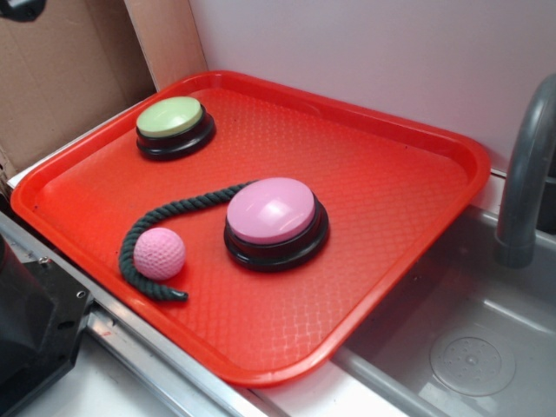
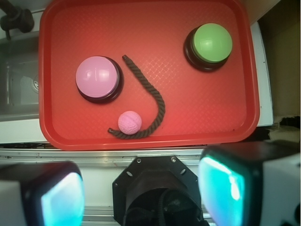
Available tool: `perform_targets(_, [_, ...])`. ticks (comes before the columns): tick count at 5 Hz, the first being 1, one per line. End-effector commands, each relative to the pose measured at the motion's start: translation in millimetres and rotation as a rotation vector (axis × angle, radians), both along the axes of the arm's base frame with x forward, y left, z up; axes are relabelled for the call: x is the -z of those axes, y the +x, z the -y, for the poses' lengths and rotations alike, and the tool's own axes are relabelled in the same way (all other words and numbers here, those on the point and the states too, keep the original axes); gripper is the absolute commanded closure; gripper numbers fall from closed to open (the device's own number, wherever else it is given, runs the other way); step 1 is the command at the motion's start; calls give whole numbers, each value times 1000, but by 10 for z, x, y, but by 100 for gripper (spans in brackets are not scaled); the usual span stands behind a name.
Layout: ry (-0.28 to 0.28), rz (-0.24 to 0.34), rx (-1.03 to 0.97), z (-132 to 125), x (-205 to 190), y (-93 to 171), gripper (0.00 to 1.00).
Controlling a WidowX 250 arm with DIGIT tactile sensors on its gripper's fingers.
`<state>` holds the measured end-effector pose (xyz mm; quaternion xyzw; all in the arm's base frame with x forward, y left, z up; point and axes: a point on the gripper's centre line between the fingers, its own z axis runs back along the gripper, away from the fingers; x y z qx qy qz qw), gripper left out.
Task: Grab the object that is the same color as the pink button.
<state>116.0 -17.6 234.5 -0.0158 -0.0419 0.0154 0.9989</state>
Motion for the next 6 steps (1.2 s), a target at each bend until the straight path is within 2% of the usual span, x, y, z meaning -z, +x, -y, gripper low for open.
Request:
perform_targets(1, [0,0,0,0,0,0,0])
perform_targets(2, [32,-14,63,55,294,152,0])
perform_targets(3, [88,12,45,210,701,296,0])
perform_targets(5, [134,5,49,383,1332,360,0])
perform_targets(6, [162,-27,44,309,1651,325,0])
